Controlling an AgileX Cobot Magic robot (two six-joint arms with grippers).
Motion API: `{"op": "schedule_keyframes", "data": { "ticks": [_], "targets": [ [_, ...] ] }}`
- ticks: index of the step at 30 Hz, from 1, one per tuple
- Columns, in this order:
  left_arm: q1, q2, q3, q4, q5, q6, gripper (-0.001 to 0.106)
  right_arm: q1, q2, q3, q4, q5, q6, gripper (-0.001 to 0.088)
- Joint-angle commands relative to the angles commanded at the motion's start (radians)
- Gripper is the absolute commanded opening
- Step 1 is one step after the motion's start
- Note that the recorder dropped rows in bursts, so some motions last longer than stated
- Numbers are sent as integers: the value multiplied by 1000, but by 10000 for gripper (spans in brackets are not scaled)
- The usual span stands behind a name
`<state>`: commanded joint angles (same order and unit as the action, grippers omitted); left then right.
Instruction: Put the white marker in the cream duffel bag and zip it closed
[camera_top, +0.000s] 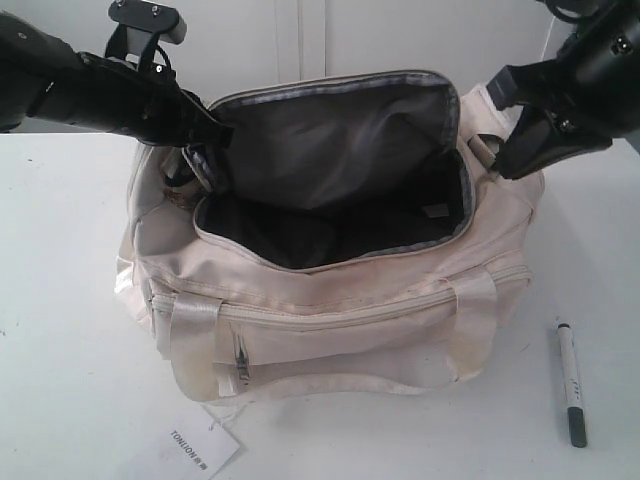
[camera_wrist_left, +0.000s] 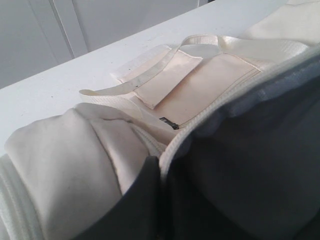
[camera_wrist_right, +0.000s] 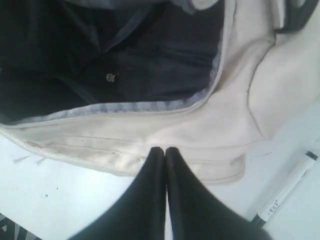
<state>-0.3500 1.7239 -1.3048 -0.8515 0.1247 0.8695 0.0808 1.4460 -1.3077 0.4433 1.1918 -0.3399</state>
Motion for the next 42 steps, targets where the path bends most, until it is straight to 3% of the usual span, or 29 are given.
{"op": "schedule_keyframes", "data": {
  "ticks": [11, 19, 26, 35, 42],
  "targets": [
    [0, 0, 0, 0, 0, 2, 0, 0, -80, 247, -10, -63, -23, 0],
    [0, 0, 0, 0, 0, 2, 0, 0, -121, 404, -12, -192, -23, 0],
    [0, 0, 0, 0, 0, 2, 0, -2, -123, 479, -22, -293, 0, 0],
    [0, 0, 0, 0, 0, 2, 0, -2, -123, 536, -307, -358, 306, 0],
    [0, 0, 0, 0, 0, 2, 0, -2, -123, 612, -331, -455, 415, 0]
  ]
}}
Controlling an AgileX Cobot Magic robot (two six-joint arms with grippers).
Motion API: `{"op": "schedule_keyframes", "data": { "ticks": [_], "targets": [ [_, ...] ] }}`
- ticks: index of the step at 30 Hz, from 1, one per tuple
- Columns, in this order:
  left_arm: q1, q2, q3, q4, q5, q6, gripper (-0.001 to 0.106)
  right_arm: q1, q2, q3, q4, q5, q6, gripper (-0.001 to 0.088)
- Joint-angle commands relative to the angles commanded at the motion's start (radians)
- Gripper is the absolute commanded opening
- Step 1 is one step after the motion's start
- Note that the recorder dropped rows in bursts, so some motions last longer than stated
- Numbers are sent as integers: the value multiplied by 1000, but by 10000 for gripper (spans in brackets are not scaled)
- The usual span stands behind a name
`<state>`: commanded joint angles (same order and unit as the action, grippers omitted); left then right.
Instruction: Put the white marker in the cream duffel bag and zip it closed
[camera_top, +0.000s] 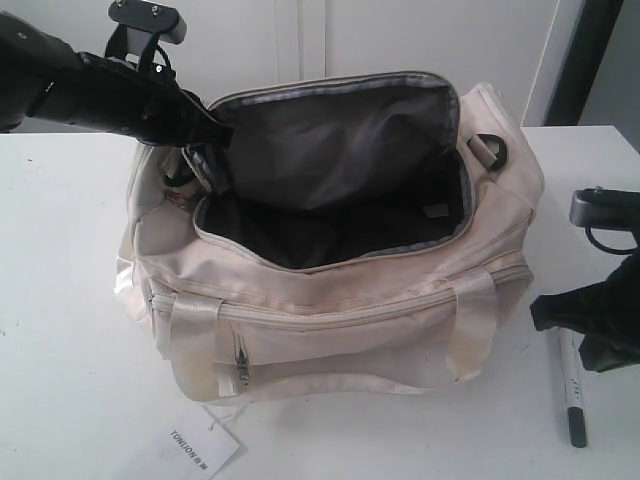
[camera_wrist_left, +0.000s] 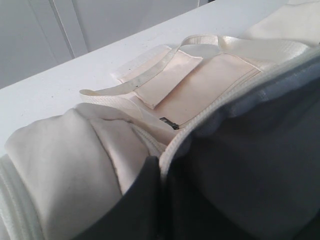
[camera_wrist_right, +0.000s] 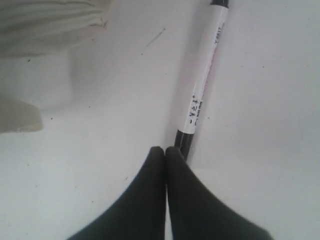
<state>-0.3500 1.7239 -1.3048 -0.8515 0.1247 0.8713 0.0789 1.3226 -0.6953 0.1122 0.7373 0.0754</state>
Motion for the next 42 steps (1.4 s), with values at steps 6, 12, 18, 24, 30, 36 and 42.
{"op": "schedule_keyframes", "data": {
  "ticks": [6, 12, 18, 24, 30, 36, 42],
  "targets": [
    [0, 0, 0, 0, 0, 0, 0, 0, 0, 78, -56, -125, 139, 0],
    [0, 0, 0, 0, 0, 0, 0, 0, 12, 134, -79, -175, 240, 0],
    [0, 0, 0, 0, 0, 0, 0, 0, 34, 150, -79, -221, 244, 0],
    [0, 0, 0, 0, 0, 0, 0, 0, 80, 150, -79, -255, 244, 0],
    [0, 0, 0, 0, 0, 0, 0, 0, 110, 150, -79, -276, 244, 3],
    [0, 0, 0, 0, 0, 0, 0, 0, 112, 150, -79, -307, 244, 127],
    [0, 0, 0, 0, 0, 0, 0, 0, 112, 150, -79, -329, 244, 241]
  ]
}}
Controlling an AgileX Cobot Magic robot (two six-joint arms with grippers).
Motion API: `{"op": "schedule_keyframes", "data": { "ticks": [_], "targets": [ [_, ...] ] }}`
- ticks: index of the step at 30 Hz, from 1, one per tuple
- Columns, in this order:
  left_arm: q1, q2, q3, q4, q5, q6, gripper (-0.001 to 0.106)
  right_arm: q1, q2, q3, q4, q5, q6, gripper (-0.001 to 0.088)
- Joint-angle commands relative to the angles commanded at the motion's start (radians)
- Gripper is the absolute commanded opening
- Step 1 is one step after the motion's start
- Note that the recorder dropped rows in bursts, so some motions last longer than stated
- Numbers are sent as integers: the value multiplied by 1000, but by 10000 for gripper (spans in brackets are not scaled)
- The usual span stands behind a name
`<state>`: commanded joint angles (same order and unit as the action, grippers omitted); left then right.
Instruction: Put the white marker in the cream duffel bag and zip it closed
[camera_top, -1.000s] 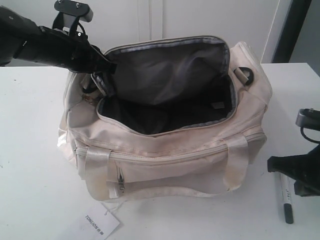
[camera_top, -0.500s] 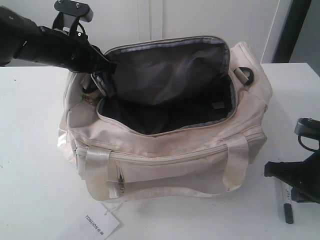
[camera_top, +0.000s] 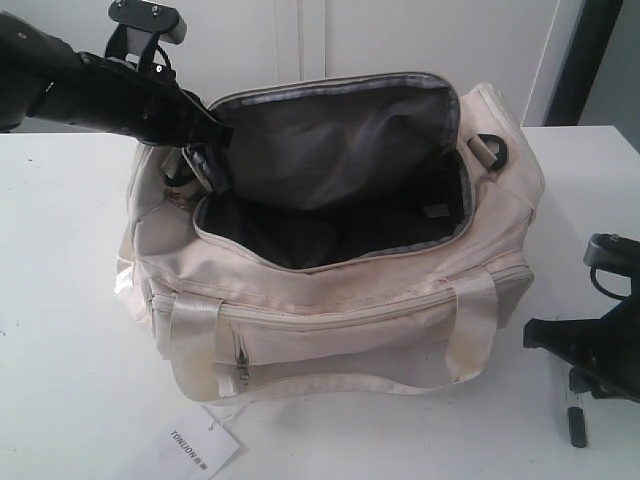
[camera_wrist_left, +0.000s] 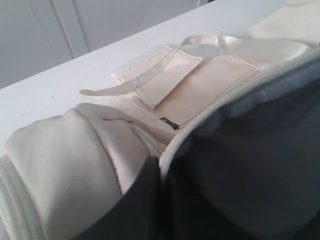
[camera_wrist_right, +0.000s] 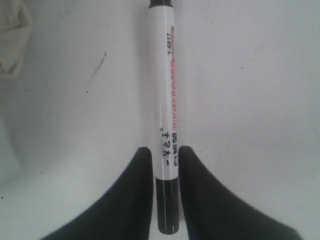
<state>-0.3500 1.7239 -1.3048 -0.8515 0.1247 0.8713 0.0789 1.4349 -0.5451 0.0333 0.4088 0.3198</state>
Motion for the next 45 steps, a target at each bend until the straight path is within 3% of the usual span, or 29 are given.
{"op": "schedule_keyframes", "data": {
  "ticks": [7, 35, 37, 42, 45],
  "targets": [
    [0, 0, 0, 0, 0, 0, 0, 0, 40, 0, 2, -34, 0, 328],
    [0, 0, 0, 0, 0, 0, 0, 0, 144, 0, 4, -88, 0, 324],
    [0, 0, 0, 0, 0, 0, 0, 0, 144, 0, 4, -88, 0, 283],
    [0, 0, 0, 0, 0, 0, 0, 0, 144, 0, 4, -83, -2, 13],
    [0, 0, 0, 0, 0, 0, 0, 0, 132, 0, 4, -83, -2, 0]
  ]
}}
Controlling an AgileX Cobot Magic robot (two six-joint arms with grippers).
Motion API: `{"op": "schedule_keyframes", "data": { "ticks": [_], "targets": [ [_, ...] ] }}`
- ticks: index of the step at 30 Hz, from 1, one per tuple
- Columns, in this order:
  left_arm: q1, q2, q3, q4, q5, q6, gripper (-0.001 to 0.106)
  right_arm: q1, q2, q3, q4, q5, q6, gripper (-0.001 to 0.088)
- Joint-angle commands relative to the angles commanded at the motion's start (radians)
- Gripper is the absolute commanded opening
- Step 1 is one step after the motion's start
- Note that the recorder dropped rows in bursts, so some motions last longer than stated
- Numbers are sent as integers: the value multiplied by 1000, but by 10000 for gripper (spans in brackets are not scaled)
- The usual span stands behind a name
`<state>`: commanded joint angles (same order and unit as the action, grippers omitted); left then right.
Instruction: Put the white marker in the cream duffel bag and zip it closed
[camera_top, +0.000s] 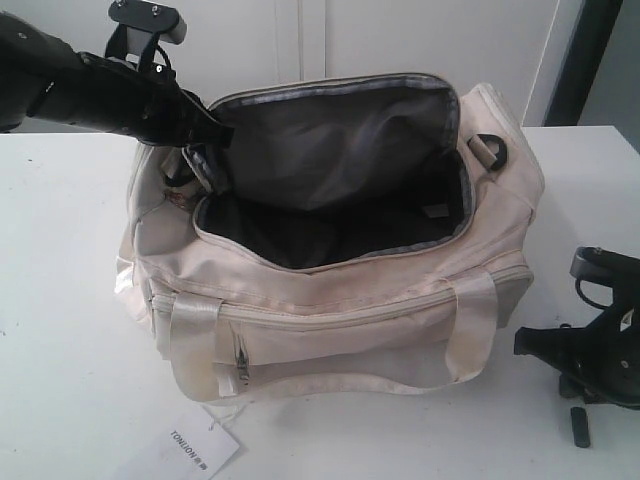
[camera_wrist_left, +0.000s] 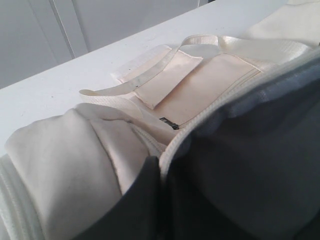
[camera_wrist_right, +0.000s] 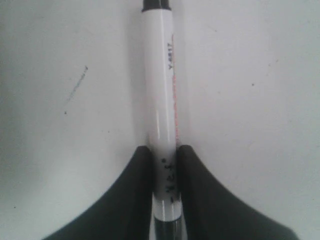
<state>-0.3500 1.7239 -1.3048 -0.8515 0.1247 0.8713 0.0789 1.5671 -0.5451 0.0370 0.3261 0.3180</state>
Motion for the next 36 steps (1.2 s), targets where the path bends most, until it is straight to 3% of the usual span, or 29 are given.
{"op": "schedule_keyframes", "data": {
  "ticks": [22, 36],
  "targets": [
    [0, 0, 0, 0, 0, 0, 0, 0, -372, 0, 0, 44, -2, 0],
    [0, 0, 0, 0, 0, 0, 0, 2, -483, -3, 0, 40, -64, 0]
  ]
}}
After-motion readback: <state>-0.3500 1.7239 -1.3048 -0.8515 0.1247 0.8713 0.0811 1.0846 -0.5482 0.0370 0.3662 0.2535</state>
